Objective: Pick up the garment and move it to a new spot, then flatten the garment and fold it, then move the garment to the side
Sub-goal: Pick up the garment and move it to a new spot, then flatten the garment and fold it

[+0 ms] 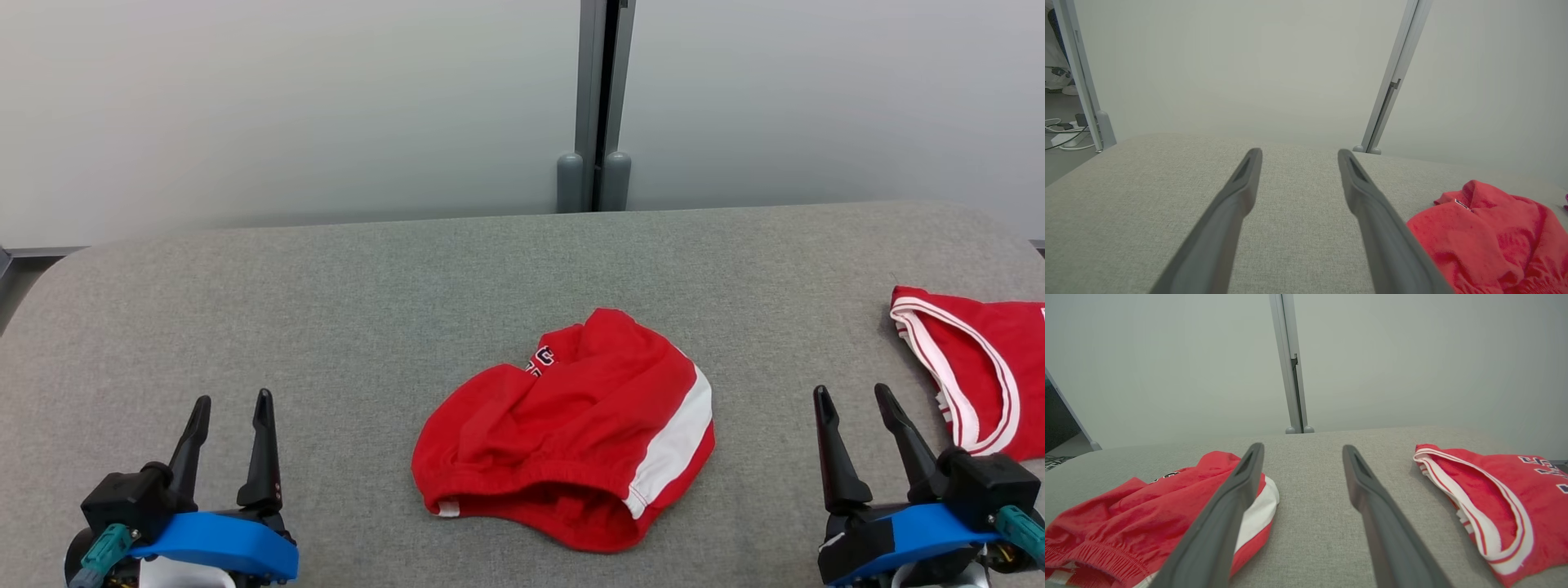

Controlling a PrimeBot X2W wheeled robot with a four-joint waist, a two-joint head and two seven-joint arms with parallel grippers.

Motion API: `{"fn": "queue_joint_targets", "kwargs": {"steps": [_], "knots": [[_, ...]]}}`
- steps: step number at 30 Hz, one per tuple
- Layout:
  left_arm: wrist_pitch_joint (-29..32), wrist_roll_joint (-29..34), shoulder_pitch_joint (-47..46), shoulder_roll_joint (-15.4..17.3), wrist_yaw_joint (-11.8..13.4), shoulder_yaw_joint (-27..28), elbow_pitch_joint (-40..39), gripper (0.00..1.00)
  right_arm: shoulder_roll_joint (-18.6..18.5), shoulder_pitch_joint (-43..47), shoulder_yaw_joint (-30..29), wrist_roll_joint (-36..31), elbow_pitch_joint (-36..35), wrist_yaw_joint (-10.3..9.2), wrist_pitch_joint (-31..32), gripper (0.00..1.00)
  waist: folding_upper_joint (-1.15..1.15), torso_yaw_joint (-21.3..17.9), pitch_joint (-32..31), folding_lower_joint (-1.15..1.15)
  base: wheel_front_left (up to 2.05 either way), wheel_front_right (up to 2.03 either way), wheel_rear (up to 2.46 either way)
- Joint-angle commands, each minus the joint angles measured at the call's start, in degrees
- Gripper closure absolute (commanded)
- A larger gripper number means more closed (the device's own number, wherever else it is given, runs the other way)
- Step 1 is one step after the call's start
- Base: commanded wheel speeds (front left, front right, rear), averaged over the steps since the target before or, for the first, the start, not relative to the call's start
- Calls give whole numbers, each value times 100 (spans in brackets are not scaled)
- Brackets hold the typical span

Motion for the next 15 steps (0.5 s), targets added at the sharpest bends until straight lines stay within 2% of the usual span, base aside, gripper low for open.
{"fn": "queue_joint_targets", "kwargs": {"steps": [1, 15], "knots": [[-25, 38, -3, -7, -24, 0, 28, 0, 2, -29, 11, 56, -28, 0, -17, 0, 0, 9, 3, 0, 0, 0, 0], [-26, 161, -103, 50, -54, -53, -11, 0, 2, -98, 37, 33, -34, 0, 2, 0, 0, -16, 63, 0, 0, 0, 0]]}}
